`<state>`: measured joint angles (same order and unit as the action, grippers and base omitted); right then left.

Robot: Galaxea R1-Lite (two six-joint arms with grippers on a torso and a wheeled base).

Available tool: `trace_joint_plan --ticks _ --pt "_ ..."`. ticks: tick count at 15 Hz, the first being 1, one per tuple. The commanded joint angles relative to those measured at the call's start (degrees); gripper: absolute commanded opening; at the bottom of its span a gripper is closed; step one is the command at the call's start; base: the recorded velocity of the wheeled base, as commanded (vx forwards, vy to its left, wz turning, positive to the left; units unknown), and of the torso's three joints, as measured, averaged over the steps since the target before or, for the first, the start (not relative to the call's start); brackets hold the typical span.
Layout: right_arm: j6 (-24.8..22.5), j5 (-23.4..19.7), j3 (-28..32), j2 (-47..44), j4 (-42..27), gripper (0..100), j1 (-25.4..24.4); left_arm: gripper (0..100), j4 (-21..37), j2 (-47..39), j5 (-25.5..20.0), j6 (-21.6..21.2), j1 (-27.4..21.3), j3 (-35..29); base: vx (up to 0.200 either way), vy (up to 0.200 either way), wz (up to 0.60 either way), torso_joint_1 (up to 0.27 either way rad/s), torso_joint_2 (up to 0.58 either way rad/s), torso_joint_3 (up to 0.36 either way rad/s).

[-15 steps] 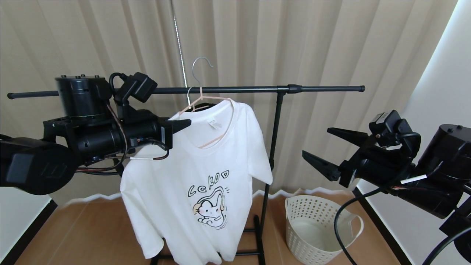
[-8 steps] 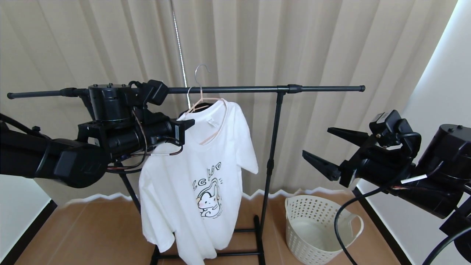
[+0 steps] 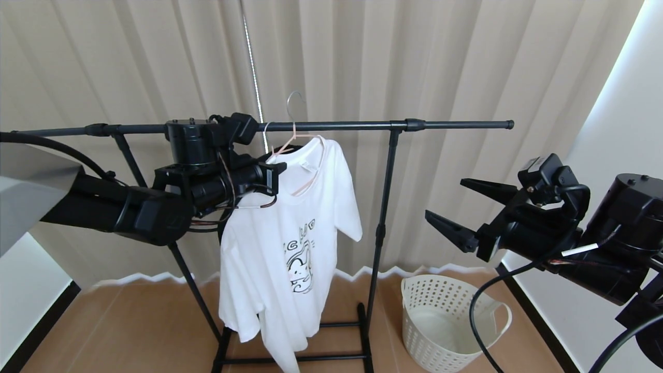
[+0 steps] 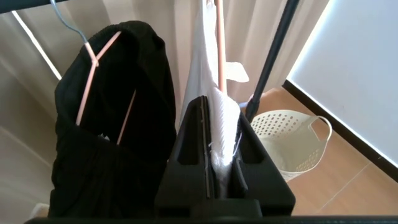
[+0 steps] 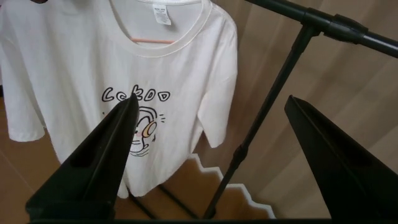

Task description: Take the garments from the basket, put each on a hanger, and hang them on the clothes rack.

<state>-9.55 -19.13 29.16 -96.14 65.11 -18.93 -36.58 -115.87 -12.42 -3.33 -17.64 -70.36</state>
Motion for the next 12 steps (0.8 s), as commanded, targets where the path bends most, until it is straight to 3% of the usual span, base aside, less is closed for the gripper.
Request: trace_joint_plan --ticks 1,12 --pt "-0.03 -0.03 0.2 -0.9 0.02 100 0.04 0 0.29 -4.19 0.03 0.6 -0.03 -3.46 0.0 0.0 0.0 0.0 0.0 0.0" --pt "-0.03 0.23 0.11 -2.04 0.1 100 0.12 0 2.92 -15.7 0.73 2.27 0.41 -19.64 0.0 0.0 0.0 0.0 0.0 0.0"
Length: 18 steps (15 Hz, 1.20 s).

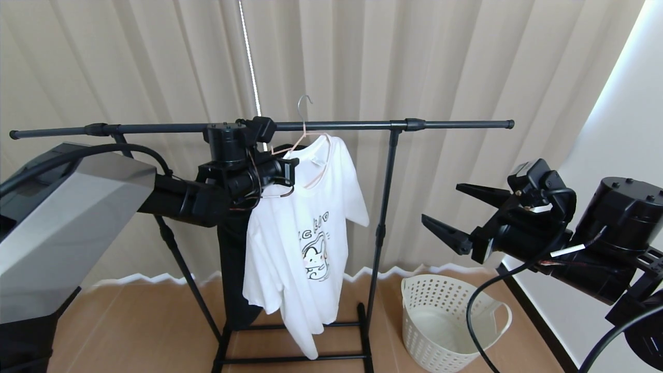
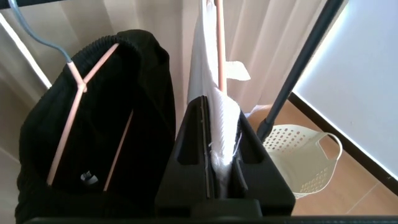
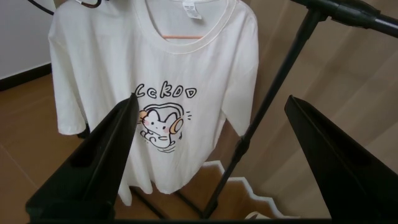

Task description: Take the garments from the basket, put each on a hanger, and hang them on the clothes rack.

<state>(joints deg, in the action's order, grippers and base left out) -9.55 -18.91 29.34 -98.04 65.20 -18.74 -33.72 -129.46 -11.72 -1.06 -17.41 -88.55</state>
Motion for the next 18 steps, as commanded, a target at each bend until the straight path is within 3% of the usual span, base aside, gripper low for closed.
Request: trace_joint_plan --ticks 1,6,18 --pt "-0.03 -0.08 -0.08 -0.22 0.02 100 -0.07 0 0.06 -3.07 0.03 0.09 0.18 -2.41 0.0 0.0 0.0 0.0 0.0 0.0" --pt "-0.12 0.01 -0.08 -1.02 0.11 100 -0.07 0 0.06 -6.15 0.03 0.27 0.27 -4.96 0.0 0.0 0.0 0.0 0.0 0.0" --pt "-0.12 0.01 -0.08 -1.19 0.11 100 -0.07 0 -0.03 -8.79 2.14 0.27 0.18 -4.52 0.0 0.0 0.0 0.0 0.0 0.0"
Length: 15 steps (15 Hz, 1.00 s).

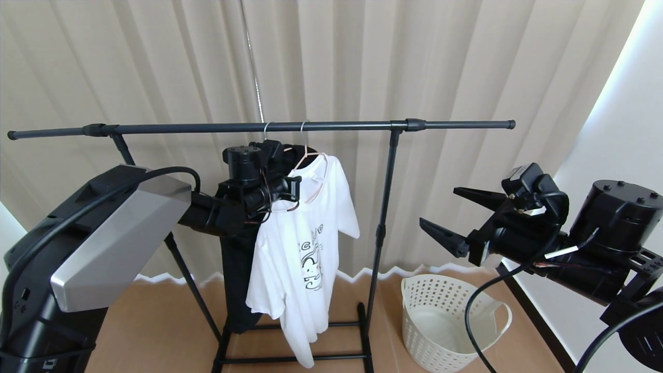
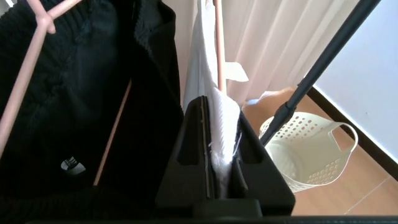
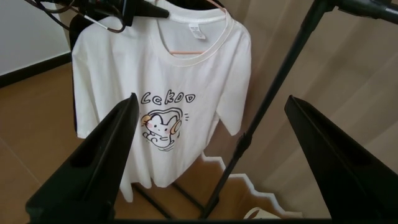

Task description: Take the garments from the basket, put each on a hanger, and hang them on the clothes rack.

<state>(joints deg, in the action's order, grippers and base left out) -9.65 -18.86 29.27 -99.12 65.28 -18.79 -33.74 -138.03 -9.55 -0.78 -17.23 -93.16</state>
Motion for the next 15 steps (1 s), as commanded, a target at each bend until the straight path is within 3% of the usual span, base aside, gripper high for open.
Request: trace_joint_plan --ticks 1,2,3,6,9,12,15 --pt "-0.01 -0.04 0.09 -0.28 0.02 100 -0.02 0 -0.01 -0.13 -0.03 -0.01 0.0 0.17 0.0 0.0 0.0 0.0 0.0 0.0" --pt "-0.01 -0.04 0.09 -0.37 0.11 100 -0.02 0 -0.01 0.05 0.05 0.08 0.0 0.17 0.0 0.0 0.0 0.0 0.0 0.0" --pt "-0.01 -0.04 0.0 -0.37 0.11 100 -0.02 100 -0.01 0.13 0.05 0.08 0.0 0.26 0.0 0.0 0.0 0.0 0.0 0.0" --pt "-0.01 -0.04 0.09 -0.37 0.2 100 -0.02 100 -0.01 1.98 0.05 0.08 0.09 0.79 0.0 0.0 0.0 0.0 0.0 0.0" --pt "0.07 0.05 0.44 0.77 0.29 100 -0.02 100 -0.01 9.8 0.05 -0.01 0.53 6.41 0.0 0.0 0.0 0.0 0.0 0.0" --pt "2.98 4.18 0.17 7.28 -0.51 100 -0.2 100 -0.01 28.96 -0.03 -0.19 0.97 23.64 0.0 0.0 0.0 0.0 0.0 0.0" --pt "7.63 8.22 -0.71 17.91 -13.16 100 0.15 100 -0.09 49.79 -0.12 -0.45 2.2 44.82 0.0 0.0 0.0 0.0 0.0 0.0"
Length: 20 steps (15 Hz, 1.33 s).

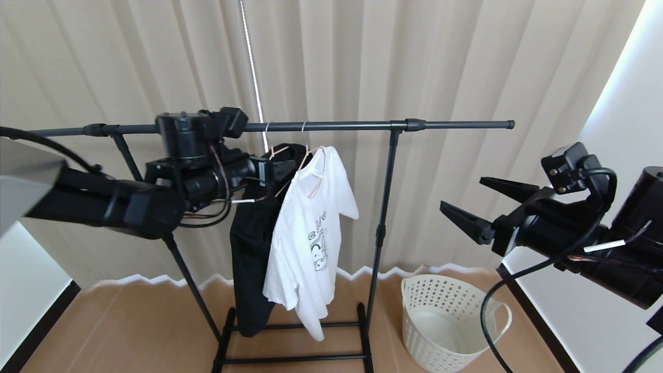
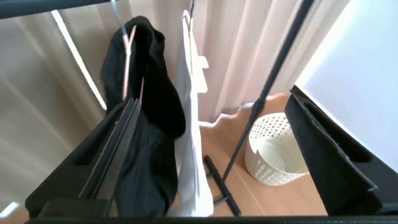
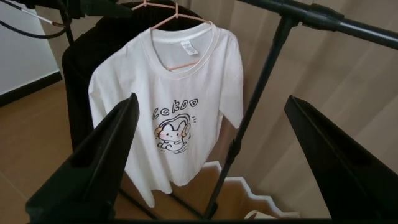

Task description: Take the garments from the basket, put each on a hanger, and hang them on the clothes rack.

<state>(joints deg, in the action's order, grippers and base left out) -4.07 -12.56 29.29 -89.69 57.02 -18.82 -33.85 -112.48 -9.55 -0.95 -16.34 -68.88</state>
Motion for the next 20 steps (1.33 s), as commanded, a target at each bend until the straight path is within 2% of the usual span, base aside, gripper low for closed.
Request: trace_joint_plan --ticks 1,4,6,8,9,10,12,13,14,16,17,18,19,20 --pt "3.9 3.68 -2.84 12.61 -8.94 100 0.28 100 -0.07 30.39 -0.21 -0.28 1.39 27.04 0.0 0.0 0.0 0.0 0.0 0.0" --pt "3.9 7.02 -12.33 23.33 -14.48 100 -0.16 100 -0.25 48.41 -0.39 -0.37 1.04 43.74 0.0 0.0 0.0 0.0 0.0 0.0" --pt "3.28 12.12 -20.94 31.68 -16.76 100 -2.45 100 0.19 62.38 -0.03 -1.51 -0.98 56.4 0.0 0.0 0.0 0.0 0.0 0.0" --pt "3.28 15.11 -26.92 36.86 -18.34 100 -4.82 100 1.6 70.03 -0.03 -1.6 -0.72 63.16 0.0 0.0 0.0 0.0 0.0 0.0" --pt "3.1 16.78 -29.29 41.7 -20.45 100 -6.67 100 4.76 77.06 0.05 -1.6 -0.54 68.35 0.0 0.0 0.0 0.0 0.0 0.0" --pt "3.19 18.01 -29.29 51.37 -32.58 100 -7.37 100 15.31 88.31 -0.03 -1.25 -0.01 68.88 0.0 0.0 0.0 0.0 0.0 0.0" --pt "0.64 18.01 -29.29 65.78 -47.96 100 -7.28 100 35.87 104.48 -0.12 -1.6 0.34 68.0 0.0 0.0 0.0 0.0 0.0 0.0" --pt "-0.76 17.57 -29.29 72.02 -54.91 100 -6.75 100 38.69 106.95 -0.03 -1.6 1.48 66.86 0.0 0.0 0.0 0.0 0.0 0.0" --pt "-0.5 17.92 -28.06 76.15 -59.04 100 -5.61 100 38.07 106.86 0.32 -1.25 2.45 66.94 0.0 0.0 0.0 0.0 0.0 0.0" --pt "-0.15 17.57 -27.27 80.19 -61.41 100 2.21 100 38.07 106.68 7.44 -2.13 3.06 67.47 0.0 0.0 0.0 0.0 0.0 0.0" --pt "-0.06 17.57 -27.27 81.07 -61.41 100 5.55 100 38.16 106.68 9.11 -2.92 3.85 67.47 0.0 0.0 0.0 0.0 0.0 0.0" --pt "0.03 17.04 -27.27 82.57 -61.76 100 9.42 100 38.16 106.68 9.11 -2.92 5.79 67.47 0.0 0.0 0.0 0.0 0.0 0.0" --pt "0.03 14.75 -27.18 85.12 -62.03 100 15.04 100 38.16 106.77 9.11 -3.27 12.03 67.47 0.0 0.0 0.0 0.0 0.0 0.0" --pt "0.03 14.49 -27.18 86.35 -62.03 100 17.33 100 38.16 107.03 9.02 -3.53 15.63 67.47 0.0 0.0 0.0 0.0 0.0 0.0"
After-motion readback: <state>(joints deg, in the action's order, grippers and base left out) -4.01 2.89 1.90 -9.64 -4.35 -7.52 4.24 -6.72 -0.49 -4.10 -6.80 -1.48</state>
